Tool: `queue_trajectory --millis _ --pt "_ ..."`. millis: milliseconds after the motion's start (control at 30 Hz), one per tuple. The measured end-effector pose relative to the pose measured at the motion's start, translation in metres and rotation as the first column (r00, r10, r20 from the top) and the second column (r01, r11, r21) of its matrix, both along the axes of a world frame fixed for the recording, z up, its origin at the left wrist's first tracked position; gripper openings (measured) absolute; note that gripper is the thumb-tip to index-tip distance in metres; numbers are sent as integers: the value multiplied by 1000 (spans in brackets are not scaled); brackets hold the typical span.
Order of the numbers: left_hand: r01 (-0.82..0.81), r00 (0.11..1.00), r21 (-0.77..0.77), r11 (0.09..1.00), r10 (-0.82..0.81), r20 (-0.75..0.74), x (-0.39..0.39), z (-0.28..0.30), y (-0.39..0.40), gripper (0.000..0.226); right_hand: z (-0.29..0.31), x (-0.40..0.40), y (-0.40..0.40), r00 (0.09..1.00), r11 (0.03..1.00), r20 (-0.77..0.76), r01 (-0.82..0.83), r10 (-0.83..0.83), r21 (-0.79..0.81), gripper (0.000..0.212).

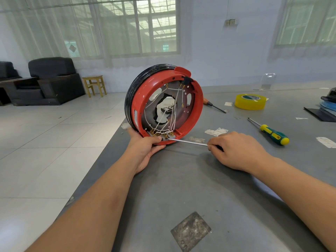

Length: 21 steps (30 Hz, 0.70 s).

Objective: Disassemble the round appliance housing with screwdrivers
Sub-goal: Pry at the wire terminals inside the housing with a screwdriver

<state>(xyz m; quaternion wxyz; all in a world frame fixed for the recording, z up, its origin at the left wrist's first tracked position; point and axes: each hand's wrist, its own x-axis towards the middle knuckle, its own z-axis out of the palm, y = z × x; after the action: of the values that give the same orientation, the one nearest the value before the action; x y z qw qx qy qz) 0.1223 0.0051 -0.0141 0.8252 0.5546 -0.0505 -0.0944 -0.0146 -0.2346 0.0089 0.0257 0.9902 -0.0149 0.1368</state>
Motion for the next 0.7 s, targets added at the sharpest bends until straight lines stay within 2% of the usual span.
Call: queue_trajectory --millis 233,700 --pt "5 997 -91 996 -12 -79 4 2 3 66 -12 1 6 990 997 140 38 -28 -67 38" --pt "-126 973 -257 958 68 -221 3 5 -6 57 -23 -6 36 973 994 216 92 -78 -55 40"
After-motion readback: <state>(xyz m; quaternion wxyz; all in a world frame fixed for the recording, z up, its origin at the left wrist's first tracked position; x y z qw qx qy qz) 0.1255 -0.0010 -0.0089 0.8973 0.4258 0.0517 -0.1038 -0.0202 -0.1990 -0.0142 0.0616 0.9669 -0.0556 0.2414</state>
